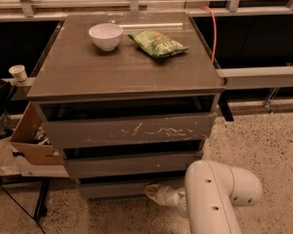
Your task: Close bottom drawer
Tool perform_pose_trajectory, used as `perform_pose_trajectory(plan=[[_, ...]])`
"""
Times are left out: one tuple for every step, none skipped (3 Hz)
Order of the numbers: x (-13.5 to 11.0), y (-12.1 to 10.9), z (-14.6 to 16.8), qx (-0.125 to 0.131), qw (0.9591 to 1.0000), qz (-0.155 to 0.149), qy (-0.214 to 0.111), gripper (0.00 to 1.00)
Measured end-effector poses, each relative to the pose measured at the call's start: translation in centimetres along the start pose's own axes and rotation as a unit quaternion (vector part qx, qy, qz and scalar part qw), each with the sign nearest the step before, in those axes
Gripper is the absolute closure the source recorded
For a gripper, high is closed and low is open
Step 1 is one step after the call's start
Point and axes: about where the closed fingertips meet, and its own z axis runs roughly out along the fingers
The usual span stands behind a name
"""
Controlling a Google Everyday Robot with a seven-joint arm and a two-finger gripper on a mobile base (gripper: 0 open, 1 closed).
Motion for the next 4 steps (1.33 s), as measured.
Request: perform_pose_trajectory(plan=[[-0.4, -0.2, 0.2, -0.006, 1.0, -0.001, -0.005, 1.0], [-1.4, 1.6, -3.5, -0.086, 0.9963, -0.006, 0.0, 1.0], [-0.8, 4.2, -7.9, -0.164, 0.9863, 0.013, 0.015, 1.0], [-0.3, 4.3, -8.4, -0.168, 0.9847, 0.036, 0.024, 0.81]])
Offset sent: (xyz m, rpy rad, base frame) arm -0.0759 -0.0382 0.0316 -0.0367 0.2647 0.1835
